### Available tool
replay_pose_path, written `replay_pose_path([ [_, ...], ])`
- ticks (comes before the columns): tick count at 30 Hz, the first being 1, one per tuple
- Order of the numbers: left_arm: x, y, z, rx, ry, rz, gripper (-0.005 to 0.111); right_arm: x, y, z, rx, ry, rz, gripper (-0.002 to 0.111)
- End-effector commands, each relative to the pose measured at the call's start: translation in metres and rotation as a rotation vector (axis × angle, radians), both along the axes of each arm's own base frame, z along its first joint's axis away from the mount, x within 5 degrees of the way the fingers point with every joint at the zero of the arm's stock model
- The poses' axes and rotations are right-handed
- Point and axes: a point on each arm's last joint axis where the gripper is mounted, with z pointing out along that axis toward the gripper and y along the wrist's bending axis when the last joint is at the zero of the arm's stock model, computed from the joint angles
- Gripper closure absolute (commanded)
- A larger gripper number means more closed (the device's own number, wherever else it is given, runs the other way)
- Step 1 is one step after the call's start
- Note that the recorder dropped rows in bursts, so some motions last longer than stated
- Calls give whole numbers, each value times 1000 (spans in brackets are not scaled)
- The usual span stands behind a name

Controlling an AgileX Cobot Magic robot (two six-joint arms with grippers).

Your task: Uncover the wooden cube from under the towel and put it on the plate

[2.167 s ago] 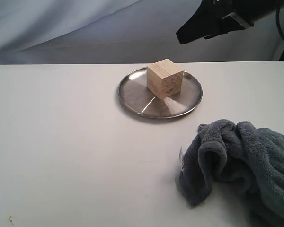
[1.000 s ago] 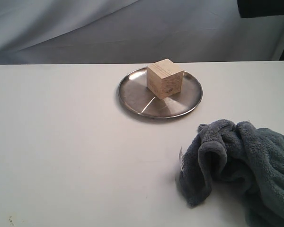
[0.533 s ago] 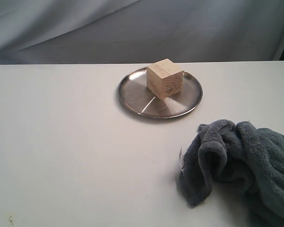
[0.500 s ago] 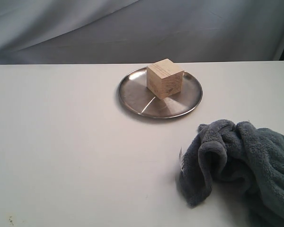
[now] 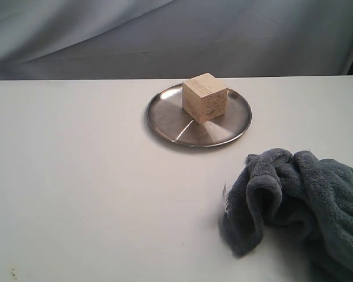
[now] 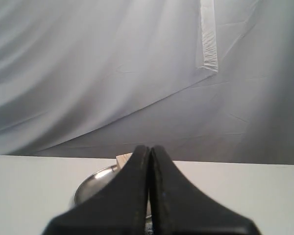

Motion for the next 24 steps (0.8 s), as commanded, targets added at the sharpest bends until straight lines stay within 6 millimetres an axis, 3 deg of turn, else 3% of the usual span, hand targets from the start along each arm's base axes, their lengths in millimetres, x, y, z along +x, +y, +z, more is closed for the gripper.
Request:
replay_pose_path([
  [1,0,0,0,-12,-3,0,107,1,-3,-2,-8,1,-34,108],
  [11,0,0,0,-12,-3,0,107,3,-23,-8,150,93,-252,108],
  [24,0,0,0,-12,-3,0,107,3,-14,-5,21,40,-160,108],
])
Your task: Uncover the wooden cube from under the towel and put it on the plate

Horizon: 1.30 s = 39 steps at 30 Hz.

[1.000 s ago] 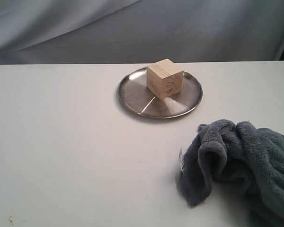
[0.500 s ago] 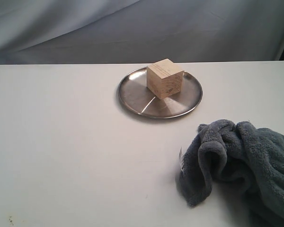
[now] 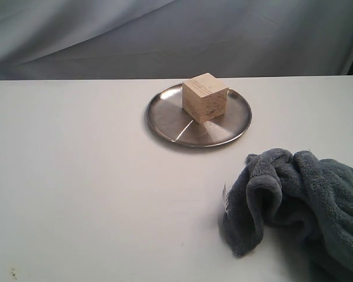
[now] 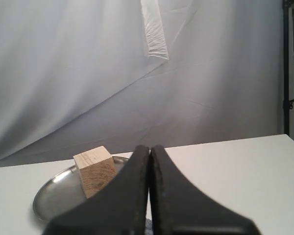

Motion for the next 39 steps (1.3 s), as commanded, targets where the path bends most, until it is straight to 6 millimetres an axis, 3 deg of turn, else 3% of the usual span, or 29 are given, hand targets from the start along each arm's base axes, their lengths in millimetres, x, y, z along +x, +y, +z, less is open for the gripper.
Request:
replay_pose_path([
  [1,0,0,0,-12,-3,0,107,0,2,1,-38,-23,17,108],
  [5,0,0,0,-12,-3,0,107,0,1,0,-6,-14,8,108],
  [11,0,0,0,-12,-3,0,107,1,-7,-4,-340,22,-82,108],
  [29,0,0,0,-12,-3,0,107,1,-7,-4,-336,22,-81,108],
  [37,0,0,0,-12,-3,0,107,11,-16,-53,-215,49,-162,108],
  [39,0,0,0,-12,-3,0,107,11,-16,-56,-222,47,-169,108],
])
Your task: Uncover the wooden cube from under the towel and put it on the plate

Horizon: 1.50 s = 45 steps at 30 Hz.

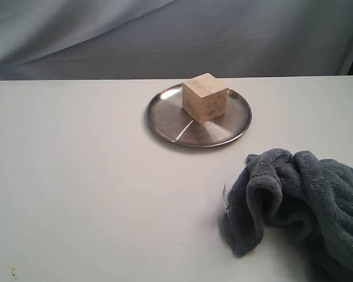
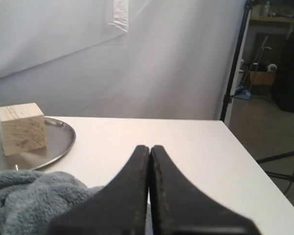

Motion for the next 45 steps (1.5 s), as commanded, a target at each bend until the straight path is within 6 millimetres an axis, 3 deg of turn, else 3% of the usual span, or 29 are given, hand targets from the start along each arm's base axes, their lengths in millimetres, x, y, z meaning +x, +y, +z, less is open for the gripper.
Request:
replay_pose_path([
  [1,0,0,0,-12,-3,0,107,1,-2,-11,23,-34,-26,108],
  [45,0,0,0,-13,-3,0,107,-1,-4,-26,16,134,-46,108],
])
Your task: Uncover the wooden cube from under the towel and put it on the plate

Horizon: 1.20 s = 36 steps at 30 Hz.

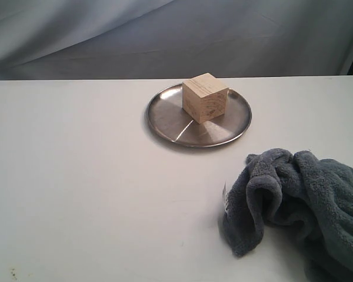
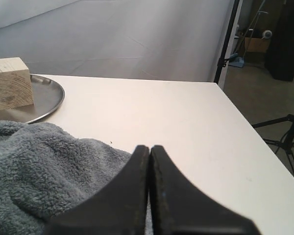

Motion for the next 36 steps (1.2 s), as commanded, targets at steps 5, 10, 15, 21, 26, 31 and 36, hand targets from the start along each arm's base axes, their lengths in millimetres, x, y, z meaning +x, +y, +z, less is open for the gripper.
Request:
replay_pose_path([
  [5,0,0,0,-13,-3,0,107,-1,-1,-3,31,16,-16,108],
  [10,0,0,0,-13,-3,0,107,-1,-1,-4,34,29,-19,108],
  [15,0,0,0,-13,-3,0,107,-1,-1,-4,34,29,-19,108],
  [21,0,0,0,-13,-3,0,107,-1,-1,-4,34,29,-19,108],
  [26,0,0,0,-13,-3,0,107,-1,-1,-4,34,29,-19,108],
  [31,0,0,0,-13,-3,0,107,-1,-1,-4,34,29,-19,108],
  [36,0,0,0,-13,-3,0,107,-1,-1,-4,34,29,-19,108],
])
